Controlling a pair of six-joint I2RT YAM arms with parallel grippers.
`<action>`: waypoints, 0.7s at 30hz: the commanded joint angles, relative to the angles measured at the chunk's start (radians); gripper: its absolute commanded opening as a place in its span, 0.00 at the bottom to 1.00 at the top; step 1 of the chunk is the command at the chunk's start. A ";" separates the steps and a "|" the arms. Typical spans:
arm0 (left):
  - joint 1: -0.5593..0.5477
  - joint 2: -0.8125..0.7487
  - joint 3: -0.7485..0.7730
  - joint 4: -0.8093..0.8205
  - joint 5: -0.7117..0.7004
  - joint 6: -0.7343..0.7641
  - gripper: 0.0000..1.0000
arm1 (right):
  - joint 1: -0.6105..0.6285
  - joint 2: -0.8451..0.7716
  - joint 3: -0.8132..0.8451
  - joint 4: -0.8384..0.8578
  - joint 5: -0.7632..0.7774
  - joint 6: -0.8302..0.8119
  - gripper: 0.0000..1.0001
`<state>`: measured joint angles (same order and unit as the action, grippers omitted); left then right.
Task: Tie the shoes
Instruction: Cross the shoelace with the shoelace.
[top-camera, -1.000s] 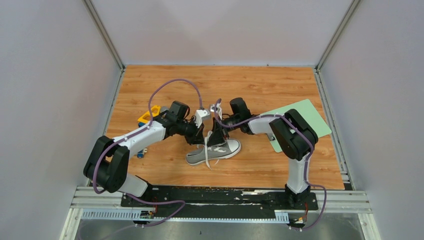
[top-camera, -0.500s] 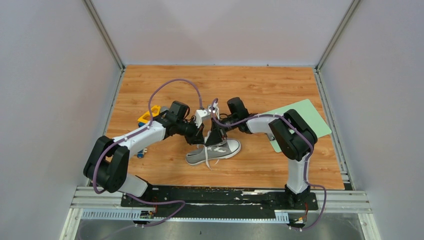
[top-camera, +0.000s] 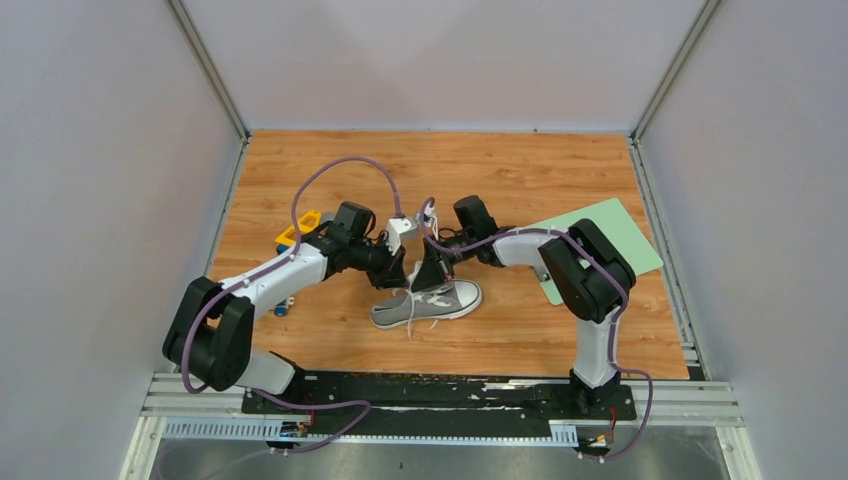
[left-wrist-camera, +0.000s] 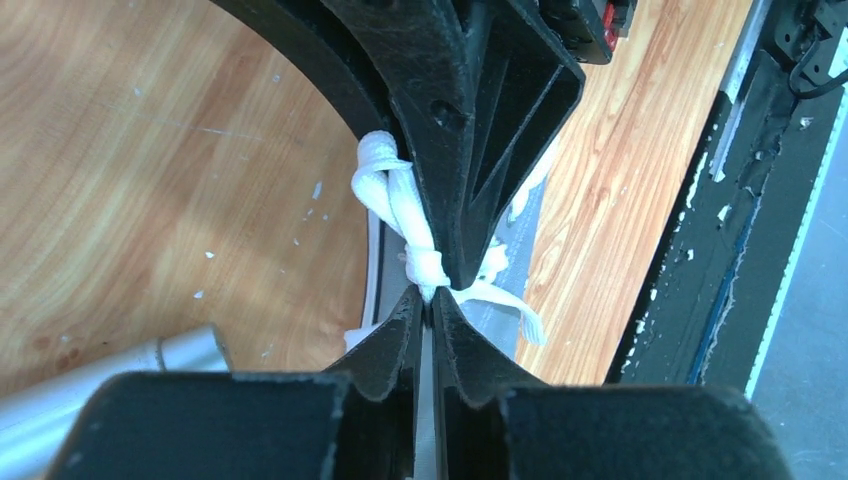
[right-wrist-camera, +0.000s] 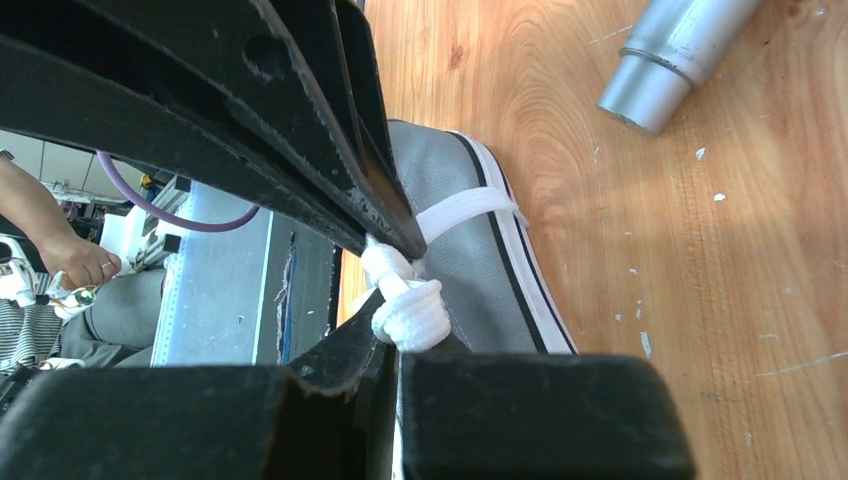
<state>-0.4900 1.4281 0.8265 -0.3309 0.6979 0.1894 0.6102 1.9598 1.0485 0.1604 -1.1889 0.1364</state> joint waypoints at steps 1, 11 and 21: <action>0.025 -0.056 0.005 0.006 0.012 0.020 0.25 | 0.007 -0.055 0.016 -0.038 0.032 -0.037 0.00; 0.040 -0.011 0.018 0.038 0.164 0.050 0.54 | 0.010 -0.071 0.018 -0.082 0.047 -0.086 0.00; 0.051 0.129 0.092 -0.013 0.344 0.160 0.39 | 0.009 -0.077 0.007 -0.079 0.023 -0.091 0.00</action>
<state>-0.4511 1.5192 0.8501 -0.3088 0.9176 0.2588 0.6144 1.9278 1.0485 0.0834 -1.1439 0.0757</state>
